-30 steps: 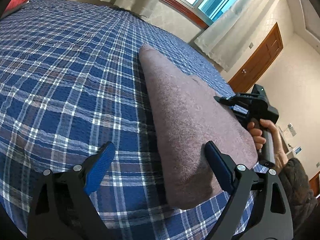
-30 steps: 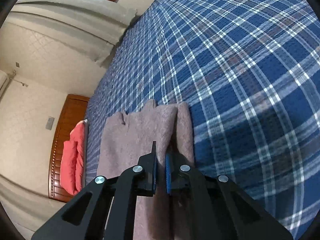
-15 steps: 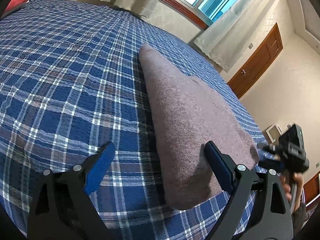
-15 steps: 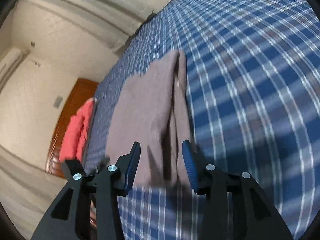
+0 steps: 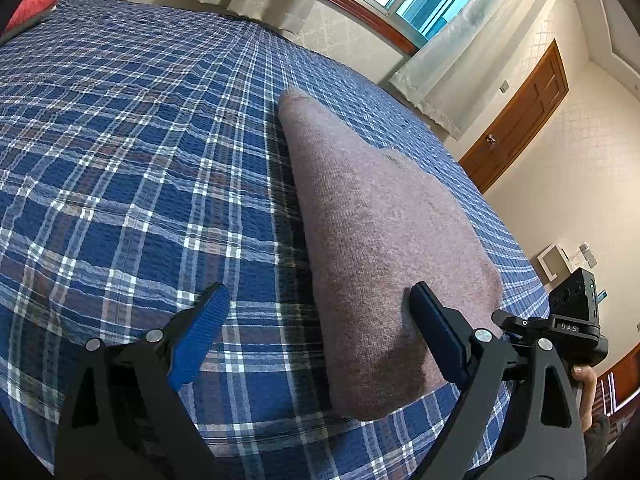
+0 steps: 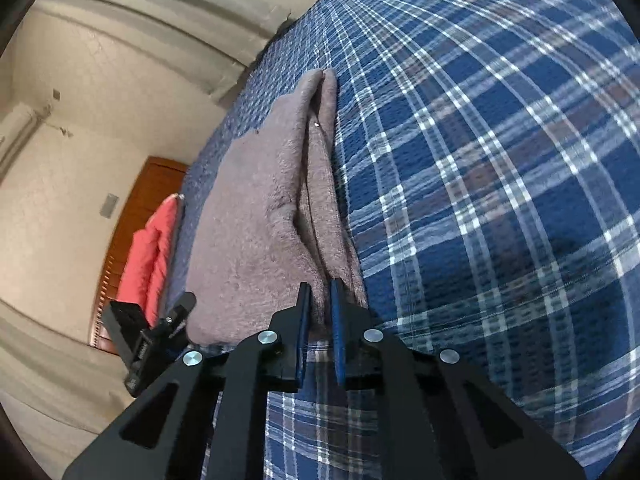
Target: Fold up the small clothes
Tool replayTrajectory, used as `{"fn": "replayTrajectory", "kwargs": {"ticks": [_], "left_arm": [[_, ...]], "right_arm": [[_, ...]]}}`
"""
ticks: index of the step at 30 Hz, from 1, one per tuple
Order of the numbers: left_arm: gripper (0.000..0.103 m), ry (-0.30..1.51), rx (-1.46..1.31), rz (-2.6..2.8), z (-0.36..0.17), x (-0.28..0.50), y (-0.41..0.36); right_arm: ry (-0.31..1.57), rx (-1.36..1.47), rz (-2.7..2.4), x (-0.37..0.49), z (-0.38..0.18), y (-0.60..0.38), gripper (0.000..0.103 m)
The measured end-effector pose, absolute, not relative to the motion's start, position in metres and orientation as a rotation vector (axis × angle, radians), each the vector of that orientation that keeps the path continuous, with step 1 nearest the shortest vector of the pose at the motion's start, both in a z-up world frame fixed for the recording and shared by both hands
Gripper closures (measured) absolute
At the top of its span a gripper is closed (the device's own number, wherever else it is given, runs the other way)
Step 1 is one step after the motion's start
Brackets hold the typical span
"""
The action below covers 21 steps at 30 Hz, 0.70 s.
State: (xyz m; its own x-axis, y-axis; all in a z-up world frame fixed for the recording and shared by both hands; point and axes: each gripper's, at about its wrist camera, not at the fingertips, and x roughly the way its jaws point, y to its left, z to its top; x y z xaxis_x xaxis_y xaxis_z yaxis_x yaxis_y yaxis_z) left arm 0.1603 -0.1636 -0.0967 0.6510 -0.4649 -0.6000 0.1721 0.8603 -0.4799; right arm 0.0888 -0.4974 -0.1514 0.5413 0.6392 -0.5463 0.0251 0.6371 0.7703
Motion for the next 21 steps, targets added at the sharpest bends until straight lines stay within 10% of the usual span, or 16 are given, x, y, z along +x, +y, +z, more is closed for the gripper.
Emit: {"fn": "replayTrajectory", "kwargs": {"ticks": [5, 14, 21], "left_arm": [[0.011, 0.789, -0.395, -0.373, -0.098, 0.161, -0.162], [0.005, 0.820, -0.374, -0.379, -0.094, 0.168, -0.165], [0.003, 0.842, -0.341, -0.372, -0.089, 0.174, -0.170]], "right_arm": [[0.921, 0.866, 0.438, 0.078, -0.156, -0.510, 0.087], [0.862, 0.805, 0.405, 0.066, -0.127, -0.507, 0.031], [0.897, 0.748, 0.357, 0.090, -0.124, -0.499, 0.031]]}}
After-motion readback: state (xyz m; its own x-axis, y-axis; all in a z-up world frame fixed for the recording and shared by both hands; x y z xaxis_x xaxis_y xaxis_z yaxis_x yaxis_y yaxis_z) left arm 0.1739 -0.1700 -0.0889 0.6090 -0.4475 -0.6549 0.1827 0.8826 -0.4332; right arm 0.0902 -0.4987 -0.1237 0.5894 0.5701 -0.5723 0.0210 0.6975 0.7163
